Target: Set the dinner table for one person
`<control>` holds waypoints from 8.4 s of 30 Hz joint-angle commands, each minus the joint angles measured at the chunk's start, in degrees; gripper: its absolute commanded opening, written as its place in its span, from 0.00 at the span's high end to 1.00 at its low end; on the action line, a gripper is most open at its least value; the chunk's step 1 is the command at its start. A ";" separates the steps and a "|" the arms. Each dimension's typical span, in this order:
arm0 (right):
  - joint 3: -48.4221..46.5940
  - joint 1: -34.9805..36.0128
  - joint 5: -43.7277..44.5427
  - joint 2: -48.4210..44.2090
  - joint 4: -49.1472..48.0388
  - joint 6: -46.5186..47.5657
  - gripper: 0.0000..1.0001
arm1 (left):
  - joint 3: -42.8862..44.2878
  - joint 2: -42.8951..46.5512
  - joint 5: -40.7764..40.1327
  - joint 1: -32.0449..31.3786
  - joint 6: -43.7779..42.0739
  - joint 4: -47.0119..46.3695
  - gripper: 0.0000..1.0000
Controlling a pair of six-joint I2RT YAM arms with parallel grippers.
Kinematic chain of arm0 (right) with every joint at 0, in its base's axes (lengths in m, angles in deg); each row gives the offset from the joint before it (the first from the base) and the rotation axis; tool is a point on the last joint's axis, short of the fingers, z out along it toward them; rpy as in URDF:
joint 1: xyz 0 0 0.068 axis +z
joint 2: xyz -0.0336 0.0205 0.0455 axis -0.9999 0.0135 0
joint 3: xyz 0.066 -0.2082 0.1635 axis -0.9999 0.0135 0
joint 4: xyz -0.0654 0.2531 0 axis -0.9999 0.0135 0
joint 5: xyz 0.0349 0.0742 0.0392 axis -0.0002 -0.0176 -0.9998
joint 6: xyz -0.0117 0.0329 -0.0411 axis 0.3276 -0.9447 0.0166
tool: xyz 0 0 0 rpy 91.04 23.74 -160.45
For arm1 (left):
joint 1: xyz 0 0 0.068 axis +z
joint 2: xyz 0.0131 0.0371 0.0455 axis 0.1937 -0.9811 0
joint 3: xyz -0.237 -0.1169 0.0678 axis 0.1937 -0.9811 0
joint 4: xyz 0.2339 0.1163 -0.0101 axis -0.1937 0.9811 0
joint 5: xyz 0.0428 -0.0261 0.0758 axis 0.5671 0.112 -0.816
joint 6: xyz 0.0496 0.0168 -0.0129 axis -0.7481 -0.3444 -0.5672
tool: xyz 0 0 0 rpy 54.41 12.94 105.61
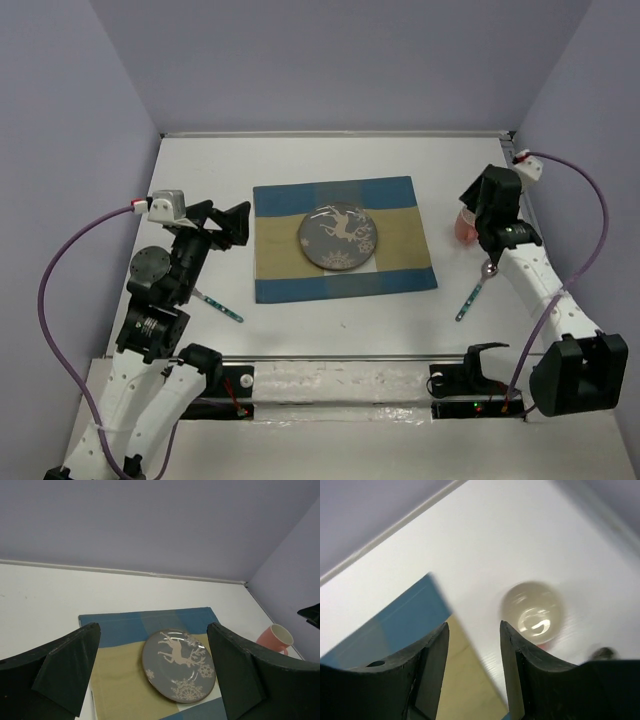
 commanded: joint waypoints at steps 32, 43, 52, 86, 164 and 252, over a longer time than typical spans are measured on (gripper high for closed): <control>-6.56 -7.55 -5.95 9.23 -4.36 7.47 1.00 | 1.03 1.98 -1.89 -6.68 -3.95 -1.99 0.01; -23.43 0.38 -15.80 25.31 -0.75 11.34 1.00 | 0.94 0.40 -2.94 -6.33 -4.21 -1.64 0.01; -38.20 1.53 -18.70 39.20 4.52 14.25 1.00 | 1.30 -2.67 -4.09 -5.37 -3.25 -0.59 0.01; -28.49 2.06 -22.56 25.46 4.10 6.88 0.32 | 7.27 -26.92 -0.58 3.25 7.91 1.79 0.01; 16.72 11.90 -36.28 -10.54 -10.94 0.19 0.42 | 48.49 -90.66 -11.65 10.45 -2.02 9.00 0.43; 14.96 11.90 -7.51 -23.46 20.66 -16.59 0.44 | -6.41 8.73 4.78 -3.61 2.29 -1.55 0.01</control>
